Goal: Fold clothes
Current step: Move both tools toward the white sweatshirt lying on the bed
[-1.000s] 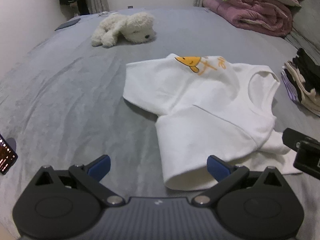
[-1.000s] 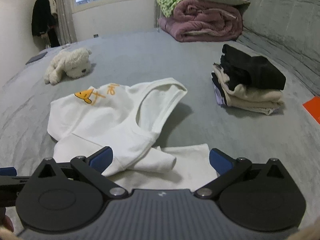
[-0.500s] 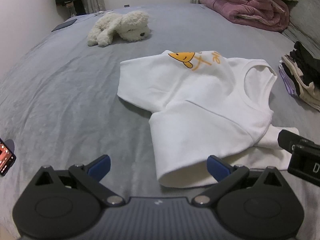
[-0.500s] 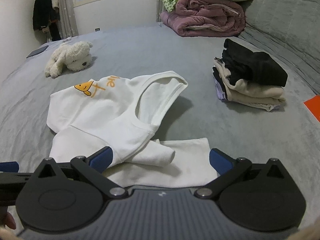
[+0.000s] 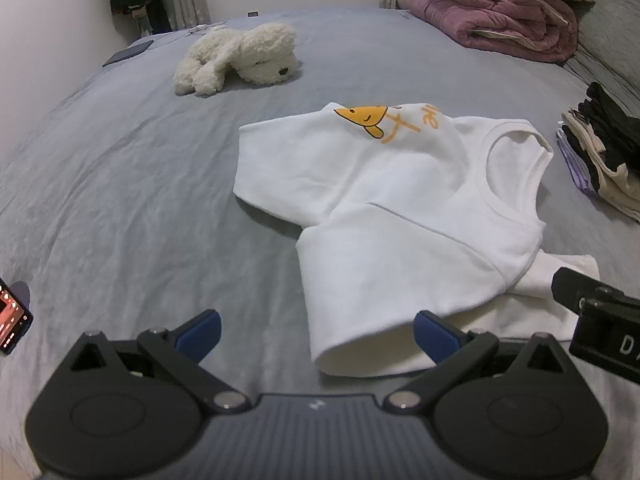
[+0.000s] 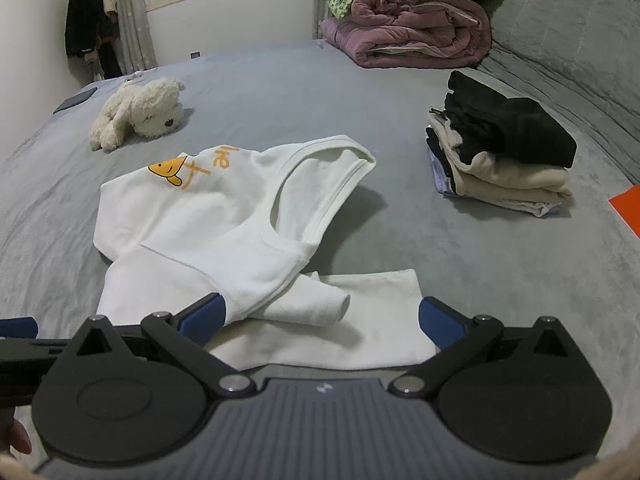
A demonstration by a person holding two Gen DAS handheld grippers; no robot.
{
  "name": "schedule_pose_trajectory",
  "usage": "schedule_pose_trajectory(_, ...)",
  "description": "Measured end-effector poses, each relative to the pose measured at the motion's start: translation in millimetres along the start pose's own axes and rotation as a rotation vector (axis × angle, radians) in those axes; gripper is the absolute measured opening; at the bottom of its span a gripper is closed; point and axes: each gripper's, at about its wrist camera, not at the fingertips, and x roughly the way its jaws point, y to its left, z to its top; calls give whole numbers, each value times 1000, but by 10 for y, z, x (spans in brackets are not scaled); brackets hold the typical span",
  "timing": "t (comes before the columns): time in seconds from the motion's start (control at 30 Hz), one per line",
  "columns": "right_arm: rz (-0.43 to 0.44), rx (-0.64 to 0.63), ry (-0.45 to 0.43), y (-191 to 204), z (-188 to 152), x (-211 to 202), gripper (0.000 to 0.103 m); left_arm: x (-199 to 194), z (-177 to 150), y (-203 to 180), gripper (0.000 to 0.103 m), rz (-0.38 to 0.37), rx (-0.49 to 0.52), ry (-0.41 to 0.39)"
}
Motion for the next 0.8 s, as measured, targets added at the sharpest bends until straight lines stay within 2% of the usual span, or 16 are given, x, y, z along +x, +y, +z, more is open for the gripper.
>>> schedule_pose_trajectory(0.8, 23, 24, 42, -10, 0, 101, 103, 43, 24, -3, 103, 5, 2, 5)
